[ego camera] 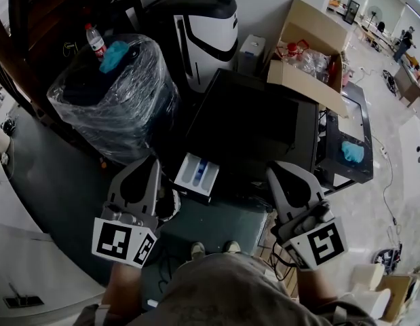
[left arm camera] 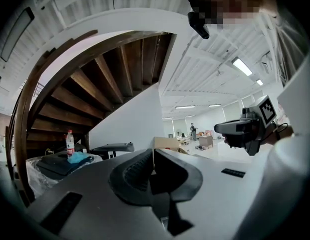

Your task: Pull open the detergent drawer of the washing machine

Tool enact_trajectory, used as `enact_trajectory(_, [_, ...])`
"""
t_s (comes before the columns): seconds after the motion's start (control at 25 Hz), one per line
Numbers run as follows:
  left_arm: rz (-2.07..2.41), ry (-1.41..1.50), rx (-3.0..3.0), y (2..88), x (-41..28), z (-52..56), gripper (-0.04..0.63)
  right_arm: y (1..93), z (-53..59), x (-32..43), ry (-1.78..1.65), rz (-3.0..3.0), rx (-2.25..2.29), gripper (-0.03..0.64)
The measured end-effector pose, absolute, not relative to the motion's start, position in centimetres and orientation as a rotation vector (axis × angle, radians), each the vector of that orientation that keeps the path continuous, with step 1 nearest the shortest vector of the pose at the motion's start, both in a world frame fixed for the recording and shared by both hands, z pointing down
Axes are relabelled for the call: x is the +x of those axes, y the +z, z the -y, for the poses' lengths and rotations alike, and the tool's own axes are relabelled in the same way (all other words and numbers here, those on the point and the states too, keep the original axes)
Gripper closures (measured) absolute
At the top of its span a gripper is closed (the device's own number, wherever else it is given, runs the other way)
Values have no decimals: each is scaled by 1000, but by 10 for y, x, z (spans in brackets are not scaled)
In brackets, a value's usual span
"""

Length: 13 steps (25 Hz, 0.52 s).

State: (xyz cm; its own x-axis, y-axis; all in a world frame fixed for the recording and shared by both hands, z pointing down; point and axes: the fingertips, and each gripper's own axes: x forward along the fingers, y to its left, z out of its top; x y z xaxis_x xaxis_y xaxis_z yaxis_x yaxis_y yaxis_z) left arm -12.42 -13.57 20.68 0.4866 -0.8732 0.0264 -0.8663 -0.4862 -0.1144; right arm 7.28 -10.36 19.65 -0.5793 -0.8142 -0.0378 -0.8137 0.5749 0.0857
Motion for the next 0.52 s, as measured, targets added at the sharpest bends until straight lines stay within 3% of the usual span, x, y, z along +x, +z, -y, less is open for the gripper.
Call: enact_trajectory(0.52, [-1534,-127,-2659,211,-124,130,569,202,103,78,-125,2738,1469,586])
